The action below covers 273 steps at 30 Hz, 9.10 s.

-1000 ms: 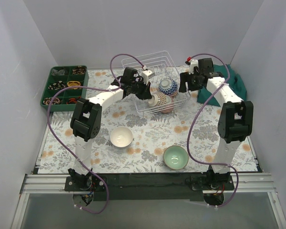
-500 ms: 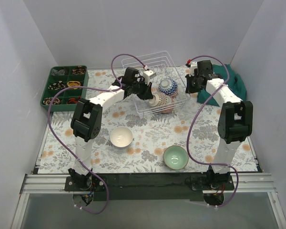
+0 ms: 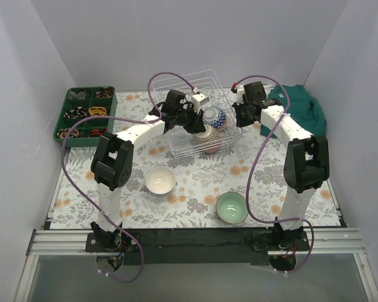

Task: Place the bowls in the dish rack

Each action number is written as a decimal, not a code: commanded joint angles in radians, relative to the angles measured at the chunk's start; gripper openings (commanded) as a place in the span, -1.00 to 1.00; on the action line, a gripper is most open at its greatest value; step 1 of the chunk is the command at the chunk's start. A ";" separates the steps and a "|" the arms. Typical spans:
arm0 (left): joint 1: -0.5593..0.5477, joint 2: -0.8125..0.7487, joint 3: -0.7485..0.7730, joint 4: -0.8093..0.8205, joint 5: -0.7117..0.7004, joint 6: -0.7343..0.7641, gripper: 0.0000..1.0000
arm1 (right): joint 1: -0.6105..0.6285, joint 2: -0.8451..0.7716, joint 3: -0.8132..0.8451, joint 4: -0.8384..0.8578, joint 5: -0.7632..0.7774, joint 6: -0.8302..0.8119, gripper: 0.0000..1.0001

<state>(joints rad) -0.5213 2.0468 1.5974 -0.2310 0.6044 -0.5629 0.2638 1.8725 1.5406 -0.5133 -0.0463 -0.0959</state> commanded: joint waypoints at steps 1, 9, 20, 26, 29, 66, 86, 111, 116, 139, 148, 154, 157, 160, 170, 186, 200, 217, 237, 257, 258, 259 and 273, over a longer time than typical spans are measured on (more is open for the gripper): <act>-0.020 -0.097 -0.022 0.013 0.044 -0.025 -1.00 | 0.068 -0.128 -0.003 0.058 -0.106 -0.013 -0.97; -0.031 -0.122 -0.048 0.019 0.069 -0.031 -1.00 | 0.066 -0.180 -0.111 0.053 -0.084 0.036 -0.97; -0.031 -0.206 -0.007 0.030 -0.061 -0.014 -0.99 | -0.023 -0.139 -0.182 0.067 -0.081 0.149 -0.97; -0.023 -0.307 -0.017 0.064 -0.190 0.006 -1.00 | -0.078 -0.107 -0.152 0.044 -0.058 0.235 -0.97; -0.020 -0.345 -0.066 0.088 -0.247 0.024 -1.00 | -0.074 -0.131 -0.187 0.035 -0.043 0.269 -0.97; 0.225 -0.628 -0.237 -0.111 -0.486 0.074 0.51 | 0.097 -0.794 -0.528 -0.206 -0.429 -0.707 0.29; 0.187 -0.645 -0.315 -0.142 -0.551 0.130 0.53 | 0.575 -0.971 -0.787 -0.485 -0.351 -1.163 0.17; 0.152 -0.616 -0.338 -0.130 -0.531 0.061 0.53 | 0.581 -0.946 -0.899 -0.436 -0.299 -1.259 -0.44; 0.156 -0.628 -0.303 -0.157 -0.496 0.077 0.53 | 0.581 -0.941 -0.592 -0.559 -0.320 -1.181 -0.97; 0.188 -0.521 -0.188 -0.076 -0.614 -0.126 0.58 | 0.187 -0.037 0.354 0.065 -0.954 0.198 -0.97; 0.190 -0.464 -0.174 -0.129 -0.575 -0.054 0.61 | 0.118 0.127 0.182 0.637 -1.052 0.781 -0.97; 0.191 -0.393 -0.107 -0.160 -0.592 -0.032 0.58 | 0.120 0.241 0.173 0.848 -0.998 0.992 -0.97; 0.191 -0.355 -0.071 -0.163 -0.670 -0.012 0.56 | 0.129 0.269 0.162 0.875 -0.968 1.050 -0.97; 0.201 -0.326 -0.050 -0.162 -0.704 0.001 0.55 | 0.140 0.283 0.151 0.875 -0.943 1.081 -0.97; 0.207 -0.309 -0.040 -0.163 -0.706 0.003 0.54 | 0.161 0.309 0.119 0.871 -0.906 1.127 -0.97; 0.196 -0.292 -0.040 -0.165 -0.692 -0.012 0.54 | 0.173 0.363 0.078 0.848 -0.909 1.161 -0.97; 0.196 -0.312 -0.054 -0.165 -0.631 -0.032 0.52 | 0.150 0.317 0.073 0.615 -0.842 0.967 -0.67; 0.196 -0.366 -0.135 -0.093 -0.552 -0.054 0.52 | 0.127 0.208 0.122 0.233 -0.554 0.676 -0.23; 0.196 -0.415 -0.215 0.002 -0.535 -0.094 0.51 | 0.149 0.094 0.210 -0.018 -0.267 0.427 -0.10; 0.136 -0.511 -0.312 0.008 -0.592 -0.023 0.54 | 0.190 0.263 0.245 -0.019 -0.216 0.383 -0.97; 0.138 -0.511 -0.313 0.012 -0.591 -0.022 0.54 | 0.189 0.258 0.242 -0.019 -0.217 0.377 -0.97; 0.136 -0.511 -0.315 0.015 -0.592 -0.022 0.54 | 0.189 0.251 0.242 -0.017 -0.221 0.368 -0.97; 0.152 -0.547 -0.373 0.071 -0.684 -0.052 0.64 | 0.271 0.106 0.329 -0.062 -0.224 -0.146 0.17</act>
<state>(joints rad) -0.3851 1.5745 1.2461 -0.1986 -0.0158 -0.6003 0.4702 2.0602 1.7985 -0.5541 -0.2600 0.0216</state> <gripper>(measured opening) 0.810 0.535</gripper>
